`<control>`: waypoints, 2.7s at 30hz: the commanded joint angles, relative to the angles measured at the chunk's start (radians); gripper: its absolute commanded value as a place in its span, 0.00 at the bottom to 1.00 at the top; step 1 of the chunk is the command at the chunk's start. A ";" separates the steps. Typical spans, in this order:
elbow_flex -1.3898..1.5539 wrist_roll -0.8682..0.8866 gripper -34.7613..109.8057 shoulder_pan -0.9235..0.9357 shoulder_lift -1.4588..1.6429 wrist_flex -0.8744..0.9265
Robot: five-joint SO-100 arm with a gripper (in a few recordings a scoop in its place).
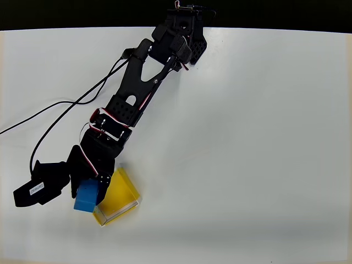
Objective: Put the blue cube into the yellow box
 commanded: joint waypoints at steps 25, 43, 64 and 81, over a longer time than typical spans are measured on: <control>-0.144 0.095 0.33 -0.058 -0.195 -0.048; -0.086 0.114 0.42 -0.037 -0.319 -0.195; 0.141 0.166 0.45 -0.175 0.285 -0.244; 0.836 0.094 0.29 -0.368 0.959 -0.100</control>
